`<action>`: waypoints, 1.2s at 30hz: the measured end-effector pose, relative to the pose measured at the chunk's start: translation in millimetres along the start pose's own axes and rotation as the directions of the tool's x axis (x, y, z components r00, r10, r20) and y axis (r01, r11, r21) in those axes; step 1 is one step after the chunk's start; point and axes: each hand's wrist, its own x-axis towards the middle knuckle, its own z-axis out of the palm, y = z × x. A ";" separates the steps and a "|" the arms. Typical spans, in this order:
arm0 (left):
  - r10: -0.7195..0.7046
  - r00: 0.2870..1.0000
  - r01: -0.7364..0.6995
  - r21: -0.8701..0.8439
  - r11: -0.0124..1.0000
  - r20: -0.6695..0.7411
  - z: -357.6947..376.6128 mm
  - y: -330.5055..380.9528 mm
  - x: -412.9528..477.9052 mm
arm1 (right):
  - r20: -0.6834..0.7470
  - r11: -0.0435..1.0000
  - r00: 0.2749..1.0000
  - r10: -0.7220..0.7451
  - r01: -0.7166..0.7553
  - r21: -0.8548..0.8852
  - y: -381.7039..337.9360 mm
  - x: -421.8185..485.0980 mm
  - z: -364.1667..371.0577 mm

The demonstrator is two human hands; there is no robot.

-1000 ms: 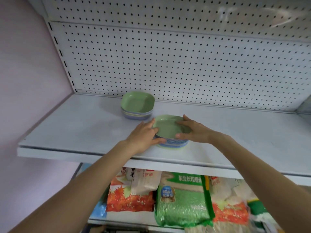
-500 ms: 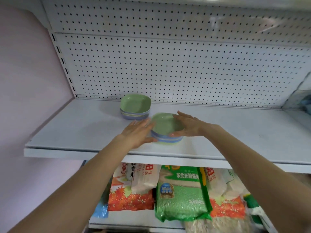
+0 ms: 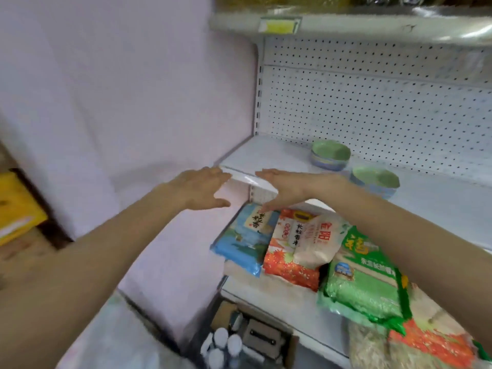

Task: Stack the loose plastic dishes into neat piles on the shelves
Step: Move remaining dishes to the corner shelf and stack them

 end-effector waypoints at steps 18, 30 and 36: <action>-0.891 0.413 0.888 0.134 0.440 0.190 19.3 -114.9 -730.6 | 0.250 0.310 0.411 -0.877 0.880 -0.358 -700.4 -81.1 13.8; -0.922 -0.311 0.916 0.330 -0.227 0.231 -24.8 23.1 -1115.4 | 0.336 -0.441 -0.376 -0.863 0.886 -0.140 -1064.0 -346.6 50.8; -0.821 -0.544 0.805 0.381 -0.454 0.171 -46.9 85.5 -1252.3 | 0.384 -0.609 -0.522 -0.762 0.778 -0.151 -1182.3 -470.5 78.5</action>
